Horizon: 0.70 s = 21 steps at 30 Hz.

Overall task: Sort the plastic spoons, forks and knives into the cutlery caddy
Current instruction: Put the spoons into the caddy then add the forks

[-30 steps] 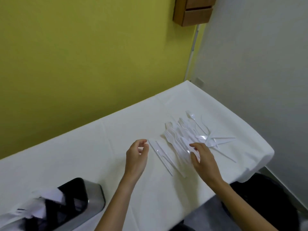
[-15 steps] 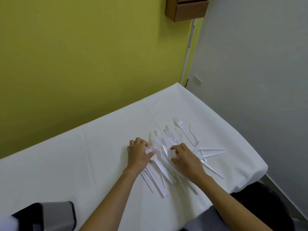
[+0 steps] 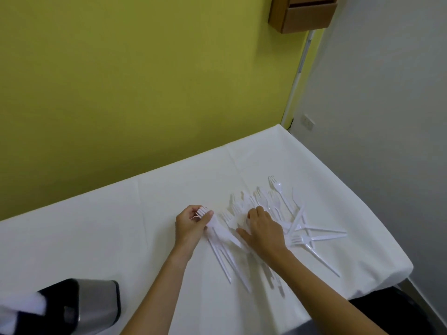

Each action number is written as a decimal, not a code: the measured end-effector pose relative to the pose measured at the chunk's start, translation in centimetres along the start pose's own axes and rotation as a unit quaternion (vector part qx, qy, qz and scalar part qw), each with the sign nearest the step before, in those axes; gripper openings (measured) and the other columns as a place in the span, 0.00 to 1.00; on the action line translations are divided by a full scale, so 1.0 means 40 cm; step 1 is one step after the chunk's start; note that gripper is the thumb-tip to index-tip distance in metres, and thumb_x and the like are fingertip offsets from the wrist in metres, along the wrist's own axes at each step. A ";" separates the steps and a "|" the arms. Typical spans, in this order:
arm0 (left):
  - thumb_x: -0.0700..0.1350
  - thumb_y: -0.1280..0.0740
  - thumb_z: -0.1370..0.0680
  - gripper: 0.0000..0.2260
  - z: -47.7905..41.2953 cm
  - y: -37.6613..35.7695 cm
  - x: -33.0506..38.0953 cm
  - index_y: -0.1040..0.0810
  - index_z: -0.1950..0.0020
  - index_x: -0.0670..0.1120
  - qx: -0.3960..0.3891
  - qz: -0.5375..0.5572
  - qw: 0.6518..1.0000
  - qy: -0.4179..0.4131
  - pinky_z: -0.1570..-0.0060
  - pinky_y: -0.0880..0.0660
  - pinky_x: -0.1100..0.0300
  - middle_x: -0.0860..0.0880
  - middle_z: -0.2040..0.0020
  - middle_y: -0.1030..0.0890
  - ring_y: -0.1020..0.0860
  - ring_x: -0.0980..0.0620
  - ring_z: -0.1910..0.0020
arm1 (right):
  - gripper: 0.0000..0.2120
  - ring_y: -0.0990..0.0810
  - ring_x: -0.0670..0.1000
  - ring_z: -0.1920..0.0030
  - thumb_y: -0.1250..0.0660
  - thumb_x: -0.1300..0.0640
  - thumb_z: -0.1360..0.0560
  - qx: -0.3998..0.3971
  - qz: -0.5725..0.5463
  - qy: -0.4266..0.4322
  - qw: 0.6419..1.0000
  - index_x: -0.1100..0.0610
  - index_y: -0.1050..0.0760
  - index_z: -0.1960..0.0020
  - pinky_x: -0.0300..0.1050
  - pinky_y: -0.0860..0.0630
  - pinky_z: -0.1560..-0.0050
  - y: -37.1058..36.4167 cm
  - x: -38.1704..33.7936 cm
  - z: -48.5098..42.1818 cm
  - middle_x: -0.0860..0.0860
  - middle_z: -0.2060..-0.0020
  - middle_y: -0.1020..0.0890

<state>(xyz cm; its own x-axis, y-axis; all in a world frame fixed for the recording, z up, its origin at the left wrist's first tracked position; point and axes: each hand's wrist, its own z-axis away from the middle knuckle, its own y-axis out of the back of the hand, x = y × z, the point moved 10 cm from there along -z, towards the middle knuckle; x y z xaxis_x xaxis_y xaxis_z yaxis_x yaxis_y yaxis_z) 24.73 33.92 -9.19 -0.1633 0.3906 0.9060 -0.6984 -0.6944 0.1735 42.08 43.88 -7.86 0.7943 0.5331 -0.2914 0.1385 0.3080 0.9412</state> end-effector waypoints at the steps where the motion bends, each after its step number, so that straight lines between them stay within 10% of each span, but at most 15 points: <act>1: 0.37 0.27 0.27 0.06 0.002 0.013 0.002 0.21 0.52 0.39 0.008 0.012 1.000 0.002 0.66 0.24 0.66 0.46 0.59 0.18 0.20 0.51 0.61 | 0.20 0.25 0.53 0.49 0.40 0.42 0.23 0.004 0.003 0.000 1.000 0.58 0.31 0.43 0.45 0.25 0.56 -0.002 0.001 -0.001 0.53 0.47 0.27; 15: 0.38 0.28 0.26 0.06 0.063 0.157 0.027 0.22 0.61 0.42 0.055 0.028 0.998 -0.018 0.72 0.31 0.72 0.48 0.65 0.21 0.27 0.57 0.70 | 0.13 0.24 0.53 0.49 0.47 0.50 0.18 -0.029 0.012 -0.018 0.999 0.59 0.29 0.46 0.44 0.28 0.54 -0.019 -0.067 -0.021 0.52 0.49 0.25; 21: 0.39 0.28 0.26 0.06 0.068 0.166 0.058 0.22 0.60 0.39 0.046 0.037 0.998 -0.027 0.70 0.28 0.68 0.46 0.65 0.20 0.25 0.54 0.71 | 0.10 0.31 0.50 0.75 0.44 0.55 0.18 -0.025 -0.365 -0.039 0.930 0.60 0.39 0.55 0.44 0.31 0.73 0.020 -0.063 -0.006 0.54 0.72 0.28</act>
<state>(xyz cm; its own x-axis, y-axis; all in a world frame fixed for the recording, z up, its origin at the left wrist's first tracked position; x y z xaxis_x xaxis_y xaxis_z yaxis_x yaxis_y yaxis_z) 21.61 28.57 -4.89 -0.1735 0.3046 0.9365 -0.6189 -0.7734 0.1369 40.06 42.97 -6.40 0.5403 0.1086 -0.8344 0.6316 0.6029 0.4874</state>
